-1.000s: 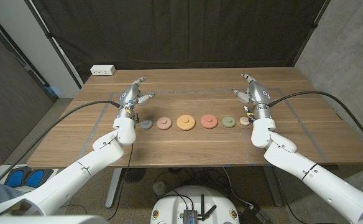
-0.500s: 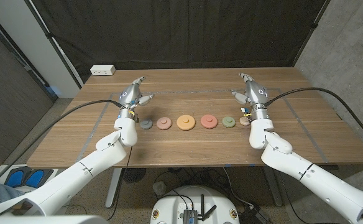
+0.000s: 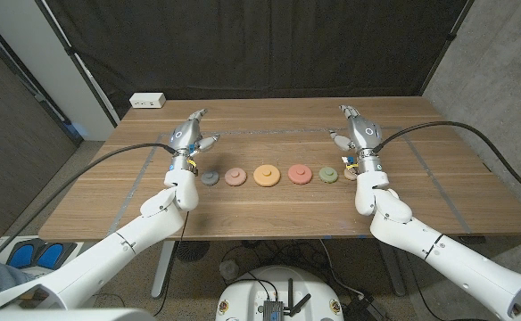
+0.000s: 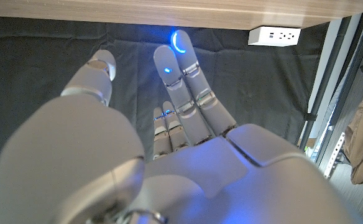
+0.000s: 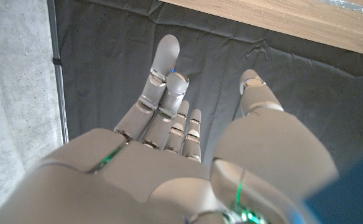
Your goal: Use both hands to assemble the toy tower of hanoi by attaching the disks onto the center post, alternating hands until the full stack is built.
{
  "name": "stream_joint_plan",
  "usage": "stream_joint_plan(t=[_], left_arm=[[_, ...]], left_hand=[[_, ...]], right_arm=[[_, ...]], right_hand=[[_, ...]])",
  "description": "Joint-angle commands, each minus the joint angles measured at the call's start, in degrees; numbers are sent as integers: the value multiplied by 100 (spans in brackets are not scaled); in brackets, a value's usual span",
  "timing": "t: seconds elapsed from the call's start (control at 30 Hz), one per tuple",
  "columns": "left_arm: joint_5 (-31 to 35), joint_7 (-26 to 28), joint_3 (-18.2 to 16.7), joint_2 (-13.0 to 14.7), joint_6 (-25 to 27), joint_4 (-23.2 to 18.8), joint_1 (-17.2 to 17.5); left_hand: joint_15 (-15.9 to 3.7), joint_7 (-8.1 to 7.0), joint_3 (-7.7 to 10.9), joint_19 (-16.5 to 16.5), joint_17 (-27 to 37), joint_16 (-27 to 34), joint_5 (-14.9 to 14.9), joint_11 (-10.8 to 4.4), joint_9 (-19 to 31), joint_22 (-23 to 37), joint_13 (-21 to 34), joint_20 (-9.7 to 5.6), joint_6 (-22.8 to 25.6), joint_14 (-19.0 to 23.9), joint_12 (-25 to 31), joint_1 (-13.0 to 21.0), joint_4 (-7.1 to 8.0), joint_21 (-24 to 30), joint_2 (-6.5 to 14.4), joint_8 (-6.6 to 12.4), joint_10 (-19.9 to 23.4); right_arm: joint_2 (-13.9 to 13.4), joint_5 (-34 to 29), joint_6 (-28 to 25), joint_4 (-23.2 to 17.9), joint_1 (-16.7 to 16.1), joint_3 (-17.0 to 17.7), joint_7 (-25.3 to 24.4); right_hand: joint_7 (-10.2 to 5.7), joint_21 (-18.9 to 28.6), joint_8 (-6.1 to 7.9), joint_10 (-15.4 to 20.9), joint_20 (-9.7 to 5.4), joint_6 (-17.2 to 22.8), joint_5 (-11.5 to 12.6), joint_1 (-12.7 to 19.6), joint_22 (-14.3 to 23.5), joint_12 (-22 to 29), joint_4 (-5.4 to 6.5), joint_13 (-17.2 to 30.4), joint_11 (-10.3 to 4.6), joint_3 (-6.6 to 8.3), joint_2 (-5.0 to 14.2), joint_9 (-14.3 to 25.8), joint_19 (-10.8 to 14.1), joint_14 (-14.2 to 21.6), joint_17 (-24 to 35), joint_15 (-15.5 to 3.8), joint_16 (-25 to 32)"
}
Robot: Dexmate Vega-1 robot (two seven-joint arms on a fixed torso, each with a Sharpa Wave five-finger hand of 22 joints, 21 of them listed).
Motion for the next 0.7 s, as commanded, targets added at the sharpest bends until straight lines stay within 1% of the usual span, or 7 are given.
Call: stream_joint_plan(t=[0.03, 0.07, 0.1, 0.23, 0.43, 0.57, 0.7], left_arm=[[67, -844, 119, 320, 375, -347, -106], [68, -853, 120, 321, 382, -351, -106], [80, -1054, 149, 387, 488, -440, -140], [116, -1216, 172, 438, 634, -543, -161], [186, -1480, 204, 550, 856, -726, -197], [81, -1724, 157, 646, 909, -851, -200], [-26, -2036, 141, 765, 980, -971, -235]], left_hand=[[-325, 27, -48, -51, -19, 39, 27, 33, 14, -12, 12, -516, -50, -13, -17, 70, -19, 47, 23, -12, -82], [-324, 42, -62, -86, -26, 42, 29, 59, 14, -15, 14, -510, -98, -29, -29, 78, -18, 46, 27, -30, -110], [-324, 47, -70, -116, -49, 27, 30, 64, 14, -17, 16, -504, -106, -58, -32, 83, -17, 43, 31, -32, -118], [-324, 53, -95, -155, -85, 15, 33, 74, 16, -21, 20, -507, -80, -104, -39, 93, -11, 50, 44, -17, -137], [-325, 43, -123, -154, -91, 38, 36, 68, 22, -27, 26, -506, -29, -115, -17, 101, -5, 75, 58, 7, -80], [-325, 64, -156, -164, -102, 66, 39, 72, 27, -34, 34, -493, 23, -119, 10, 109, 1, 101, 77, 29, -7], [-324, 90, -171, -184, -96, 96, 40, 75, 34, -39, 41, -474, 72, -113, 19, 120, 7, 116, 104, 50, 19]], right_arm=[[-153, 94, -181, -399, -4, 24, 655], [-154, 97, -179, -402, -5, 26, 662], [-193, 237, -137, -470, -11, 83, 817], [-245, 472, -74, -565, -5, 170, 1072], [-318, 557, -236, -703, 79, 154, 1455], [-280, 774, -240, -754, 52, 253, 1509], [-340, 854, -328, -832, 100, 243, 1693]], right_hand=[[17, 48, 61, 50, -503, 166, -13, 36, -6, 12, -10, 27, -57, -30, 36, 29, -25, 32, 5, -556, 29], [18, 50, 64, 54, -504, 172, -14, 39, -10, 13, -10, 31, -54, -33, 37, 32, -28, 25, -3, -556, 22], [13, 54, 68, 58, -504, 179, -14, 41, -12, 15, -10, 33, -51, -35, 39, 34, -28, 34, 4, -556, 30], [38, 98, 93, 65, -503, 232, -10, 65, -26, 22, -14, 65, -42, -56, 59, 58, -54, 6, -24, -556, 7], [82, 186, 113, 88, -502, 297, 3, 107, -75, 32, -18, 131, -12, -110, 84, 91, -113, 30, -6, -557, 41], [111, 204, 172, 150, -502, 463, 13, 102, -111, 55, -1, 152, 12, -125, 120, 96, -127, -2, -60, -556, 0], [107, 241, 172, 199, -506, 482, 31, 125, -119, 73, -7, 169, 16, -125, 147, 96, -110, 13, -56, -558, 11]])
